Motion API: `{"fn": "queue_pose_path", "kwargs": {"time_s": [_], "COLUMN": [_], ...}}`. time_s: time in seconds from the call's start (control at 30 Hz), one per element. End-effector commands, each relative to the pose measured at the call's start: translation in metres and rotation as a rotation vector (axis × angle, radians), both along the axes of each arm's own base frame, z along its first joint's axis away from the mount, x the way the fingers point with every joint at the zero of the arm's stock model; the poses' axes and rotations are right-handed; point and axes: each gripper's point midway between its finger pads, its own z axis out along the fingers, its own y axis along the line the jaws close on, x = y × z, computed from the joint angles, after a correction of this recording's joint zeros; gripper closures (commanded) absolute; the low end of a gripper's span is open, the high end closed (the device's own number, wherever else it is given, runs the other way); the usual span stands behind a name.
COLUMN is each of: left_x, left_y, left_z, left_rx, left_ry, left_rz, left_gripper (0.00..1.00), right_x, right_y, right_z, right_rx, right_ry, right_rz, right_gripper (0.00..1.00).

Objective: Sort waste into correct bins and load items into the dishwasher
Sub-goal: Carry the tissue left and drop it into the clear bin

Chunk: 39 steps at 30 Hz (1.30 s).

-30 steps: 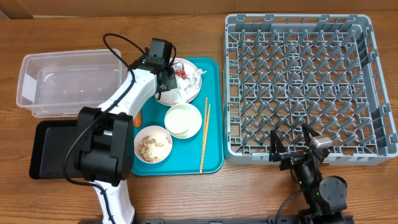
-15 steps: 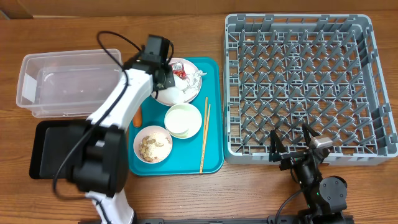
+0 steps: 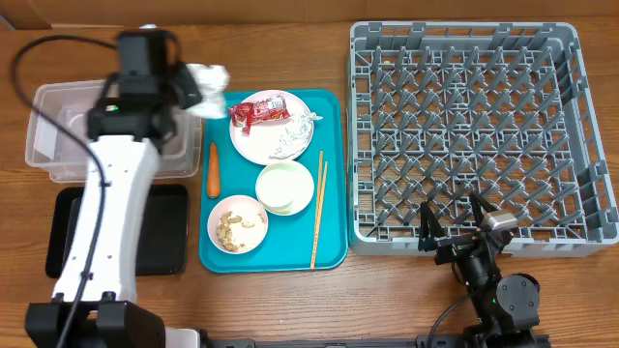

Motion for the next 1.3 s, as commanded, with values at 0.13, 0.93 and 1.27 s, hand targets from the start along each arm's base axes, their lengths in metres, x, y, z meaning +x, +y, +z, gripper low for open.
{"fn": "queue_pose_path", "kwargs": {"time_s": [0.13,0.93,1.27], "left_x": [-0.022,-0.016,-0.021], "left_y": [0.081,0.180,0.192], "left_z": [-0.011,-0.117,-0.120], "left_rx": [-0.015,-0.058,-0.054], "left_ry": [0.064,0.218,0.224], "left_rz": [0.205,0.423,0.439], "left_gripper": [0.96,0.96,0.13], "right_x": [0.000,0.000,0.000], "right_y": [0.000,0.000,0.000], "right_z": [-0.001,-0.001,-0.001], "right_rx": [-0.002,-0.002,-0.002], "right_ry": [-0.008,-0.008,-0.008], "right_rz": [0.003,0.003,0.003], "right_gripper": [0.00,0.00,0.00]}}
